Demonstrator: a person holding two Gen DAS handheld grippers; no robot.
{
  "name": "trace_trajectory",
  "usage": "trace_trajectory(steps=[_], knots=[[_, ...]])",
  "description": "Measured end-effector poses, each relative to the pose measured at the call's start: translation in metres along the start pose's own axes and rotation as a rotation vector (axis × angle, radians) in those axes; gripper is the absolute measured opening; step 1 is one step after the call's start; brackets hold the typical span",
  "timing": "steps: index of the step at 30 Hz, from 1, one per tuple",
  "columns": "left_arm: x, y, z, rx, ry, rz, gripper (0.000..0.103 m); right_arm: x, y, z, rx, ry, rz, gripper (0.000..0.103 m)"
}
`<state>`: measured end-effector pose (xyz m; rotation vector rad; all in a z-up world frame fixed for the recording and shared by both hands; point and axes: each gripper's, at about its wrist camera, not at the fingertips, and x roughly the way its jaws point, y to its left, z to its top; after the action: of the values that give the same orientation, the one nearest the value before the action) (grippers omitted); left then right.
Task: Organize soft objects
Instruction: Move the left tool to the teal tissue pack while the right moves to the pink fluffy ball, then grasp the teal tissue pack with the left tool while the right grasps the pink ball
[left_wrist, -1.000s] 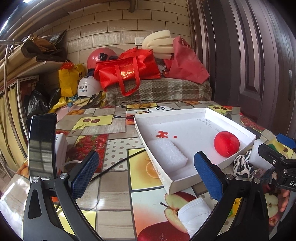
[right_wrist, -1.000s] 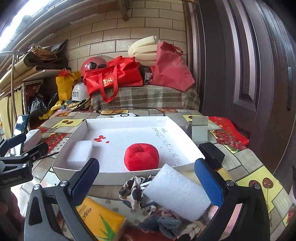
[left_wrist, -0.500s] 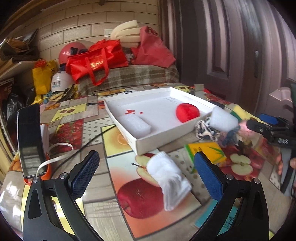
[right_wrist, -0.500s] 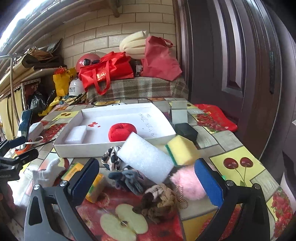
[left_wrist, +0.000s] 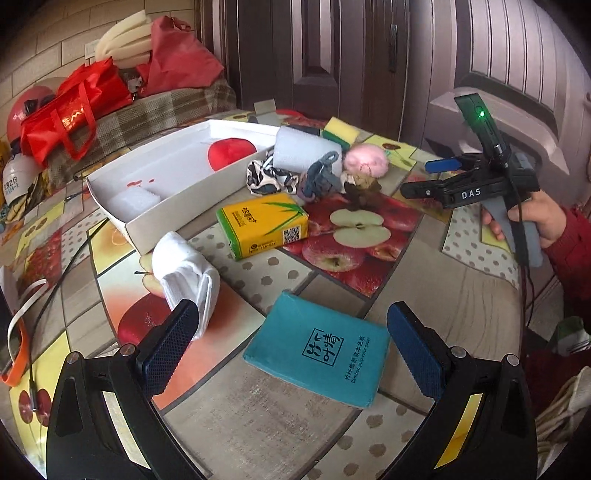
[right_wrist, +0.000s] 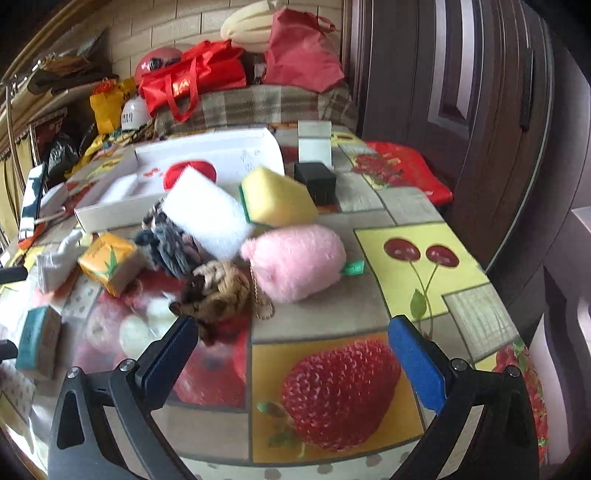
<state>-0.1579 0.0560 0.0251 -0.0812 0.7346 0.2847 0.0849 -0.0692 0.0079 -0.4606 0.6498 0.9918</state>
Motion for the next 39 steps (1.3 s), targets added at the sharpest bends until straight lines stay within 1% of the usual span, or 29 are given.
trace_trajectory(steps=[1, 5, 7, 10, 14, 17, 19, 21, 22, 23, 24, 25, 26, 27, 29, 32, 33, 36, 38, 39], knots=[[0.003, -0.003, -0.002, 0.018, 0.017, 0.014, 0.103, 0.002, -0.003, -0.003, 0.01, 0.023, -0.001, 0.103], [0.004, -0.012, -0.003, 0.071, 0.03, 0.045, 0.103, -0.008, -0.011, -0.006, 0.049, -0.01, 0.007, 0.103], [0.005, -0.01, -0.003, 0.071, 0.038, 0.042, 0.103, -0.011, -0.012, -0.006, 0.053, -0.019, 0.027, 0.103], [0.007, -0.005, -0.004, 0.051, 0.053, 0.019, 0.103, -0.01, -0.018, 0.006, 0.074, -0.033, 0.035, 0.103], [0.01, -0.002, -0.001, 0.028, 0.059, 0.016, 0.103, 0.007, -0.025, 0.029, 0.126, -0.027, 0.067, 0.103], [0.009, -0.005, 0.0, 0.04, 0.052, 0.01, 0.102, 0.021, -0.022, 0.043, 0.109, -0.046, 0.042, 0.103], [0.009, -0.008, 0.0, 0.059, 0.05, 0.009, 0.102, 0.035, -0.017, 0.049, 0.096, -0.024, 0.064, 0.103], [0.01, -0.011, 0.0, 0.075, 0.056, 0.011, 0.102, 0.048, -0.013, 0.052, 0.106, 0.016, 0.087, 0.102], [0.012, -0.012, 0.0, 0.08, 0.067, 0.017, 0.102, 0.051, -0.013, 0.052, 0.119, 0.022, 0.086, 0.102], [0.016, -0.013, 0.0, 0.081, 0.085, 0.028, 0.102, 0.052, -0.015, 0.052, 0.127, 0.023, 0.078, 0.097], [0.02, -0.013, -0.001, 0.083, 0.105, 0.034, 0.101, 0.051, -0.015, 0.051, 0.131, 0.023, 0.081, 0.078], [0.023, -0.013, -0.001, 0.087, 0.122, 0.033, 0.097, 0.05, -0.017, 0.051, 0.136, 0.019, 0.078, 0.069], [0.026, -0.014, -0.002, 0.093, 0.135, 0.036, 0.081, 0.048, -0.019, 0.05, 0.145, 0.012, 0.08, 0.068], [0.025, -0.015, -0.002, 0.097, 0.132, 0.034, 0.074, 0.045, -0.021, 0.049, 0.158, 0.0, 0.076, 0.066], [0.023, -0.015, -0.002, 0.101, 0.119, 0.046, 0.073, 0.035, -0.028, 0.046, 0.189, -0.036, 0.077, 0.066], [0.012, -0.016, -0.003, 0.101, 0.062, 0.068, 0.073, 0.011, -0.042, 0.038, 0.259, -0.148, 0.053, 0.066], [0.007, -0.015, -0.003, 0.093, 0.035, 0.082, 0.073, 0.0, -0.047, 0.034, 0.281, -0.2, 0.042, 0.066], [-0.013, -0.001, -0.002, 0.025, -0.071, 0.127, 0.073, -0.03, -0.049, 0.025, 0.302, -0.341, 0.011, 0.066], [-0.028, 0.014, -0.003, -0.05, -0.157, 0.16, 0.073, -0.045, -0.044, 0.02, 0.291, -0.405, 0.005, 0.066], [-0.034, 0.024, -0.003, -0.095, -0.192, 0.198, 0.073, -0.05, -0.041, 0.019, 0.285, -0.426, 0.012, 0.066]])
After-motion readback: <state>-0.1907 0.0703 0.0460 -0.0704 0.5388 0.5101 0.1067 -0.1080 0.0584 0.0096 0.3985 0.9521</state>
